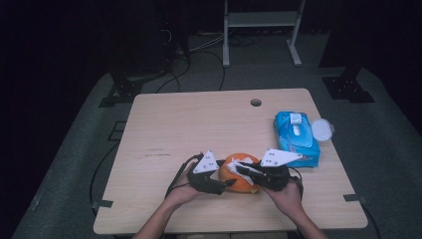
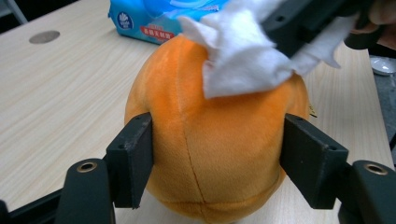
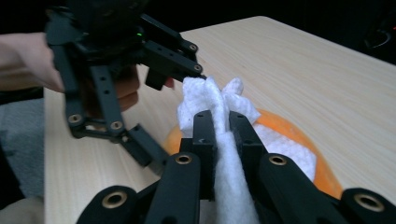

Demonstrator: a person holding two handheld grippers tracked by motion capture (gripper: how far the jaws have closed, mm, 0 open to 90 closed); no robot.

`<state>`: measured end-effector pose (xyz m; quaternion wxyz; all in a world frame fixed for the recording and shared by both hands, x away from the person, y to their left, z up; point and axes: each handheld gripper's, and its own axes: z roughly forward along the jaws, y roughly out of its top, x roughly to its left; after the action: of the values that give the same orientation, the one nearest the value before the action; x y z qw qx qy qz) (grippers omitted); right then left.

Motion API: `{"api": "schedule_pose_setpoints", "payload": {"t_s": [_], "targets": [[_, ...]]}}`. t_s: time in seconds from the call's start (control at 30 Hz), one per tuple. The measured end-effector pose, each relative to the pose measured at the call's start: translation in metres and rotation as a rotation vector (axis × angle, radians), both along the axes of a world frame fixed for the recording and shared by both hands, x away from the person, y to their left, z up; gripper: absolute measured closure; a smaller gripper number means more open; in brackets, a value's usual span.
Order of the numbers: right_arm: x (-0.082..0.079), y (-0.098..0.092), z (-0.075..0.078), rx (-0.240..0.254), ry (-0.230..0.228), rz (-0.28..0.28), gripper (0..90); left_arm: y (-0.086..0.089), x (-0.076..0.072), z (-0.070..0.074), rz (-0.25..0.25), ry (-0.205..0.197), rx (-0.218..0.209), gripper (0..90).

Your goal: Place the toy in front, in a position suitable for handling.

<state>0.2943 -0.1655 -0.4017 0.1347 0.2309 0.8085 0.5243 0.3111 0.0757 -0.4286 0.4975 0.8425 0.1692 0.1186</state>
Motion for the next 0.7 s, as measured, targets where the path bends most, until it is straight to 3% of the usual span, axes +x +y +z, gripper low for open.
{"api": "schedule_pose_setpoints", "payload": {"t_s": [0.2,0.27,0.33,0.43,0.5,0.63,0.7], "targets": [[0.012,-0.021,-0.004,0.065,0.069,-0.045,81.7,0.004,0.010,-0.008,0.066,0.073,-0.070,8.1],[0.015,-0.025,-0.005,0.091,0.088,-0.052,81.7,0.003,0.014,-0.013,0.079,0.133,-0.104,8.1],[0.017,-0.025,-0.007,0.093,0.098,-0.047,81.7,0.001,0.014,-0.017,0.052,0.147,-0.102,12.4],[0.015,-0.022,-0.006,0.066,0.082,-0.051,81.6,-0.001,0.010,-0.016,0.060,0.131,-0.095,24.1],[0.013,-0.022,-0.005,0.069,0.075,-0.053,81.7,-0.001,0.008,-0.013,0.070,0.097,-0.098,28.7],[0.002,-0.006,0.002,0.020,0.013,-0.008,81.7,-0.009,0.000,-0.008,0.047,0.029,-0.071,31.0],[-0.004,0.008,0.002,-0.023,-0.004,0.024,81.7,-0.014,-0.006,-0.007,0.028,-0.028,-0.029,31.2]]}}
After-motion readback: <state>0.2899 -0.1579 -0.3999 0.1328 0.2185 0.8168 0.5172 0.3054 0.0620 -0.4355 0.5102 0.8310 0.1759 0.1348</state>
